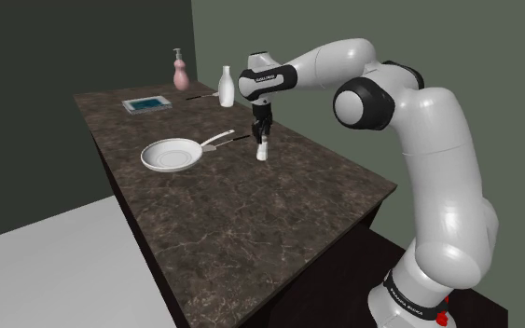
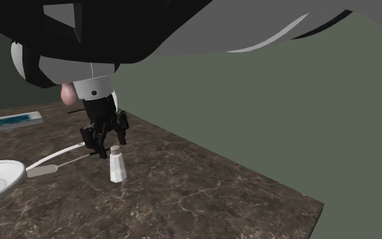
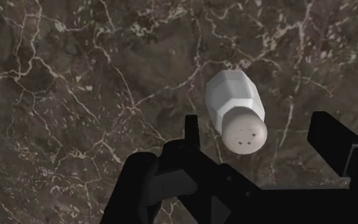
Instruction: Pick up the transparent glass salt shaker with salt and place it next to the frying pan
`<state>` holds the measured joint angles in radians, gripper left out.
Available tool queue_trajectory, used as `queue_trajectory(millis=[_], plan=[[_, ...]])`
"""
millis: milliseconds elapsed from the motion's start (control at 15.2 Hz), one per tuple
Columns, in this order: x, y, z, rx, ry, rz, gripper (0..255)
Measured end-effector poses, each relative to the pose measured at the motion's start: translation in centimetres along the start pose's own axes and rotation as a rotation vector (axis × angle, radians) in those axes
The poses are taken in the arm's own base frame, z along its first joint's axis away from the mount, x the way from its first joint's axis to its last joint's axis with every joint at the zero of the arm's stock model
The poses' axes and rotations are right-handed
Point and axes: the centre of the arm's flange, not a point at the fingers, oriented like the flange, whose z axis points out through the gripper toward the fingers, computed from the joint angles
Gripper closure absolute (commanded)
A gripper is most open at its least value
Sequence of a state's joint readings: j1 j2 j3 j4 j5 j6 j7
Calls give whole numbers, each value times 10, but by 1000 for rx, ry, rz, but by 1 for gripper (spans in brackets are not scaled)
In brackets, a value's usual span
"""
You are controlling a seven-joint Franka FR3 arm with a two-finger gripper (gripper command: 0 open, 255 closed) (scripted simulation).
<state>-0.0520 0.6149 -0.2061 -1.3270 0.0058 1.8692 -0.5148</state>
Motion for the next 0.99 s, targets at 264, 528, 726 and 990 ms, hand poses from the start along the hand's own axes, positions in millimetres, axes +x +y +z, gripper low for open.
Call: queue_trajectory(millis=[264,528,726,990], plan=[[0,0,0,0,0,0,0],[1,2,-39,-1,1,0,0],[0,0,-48,0,1,0,0],[0,0,-50,0,0,0,0]])
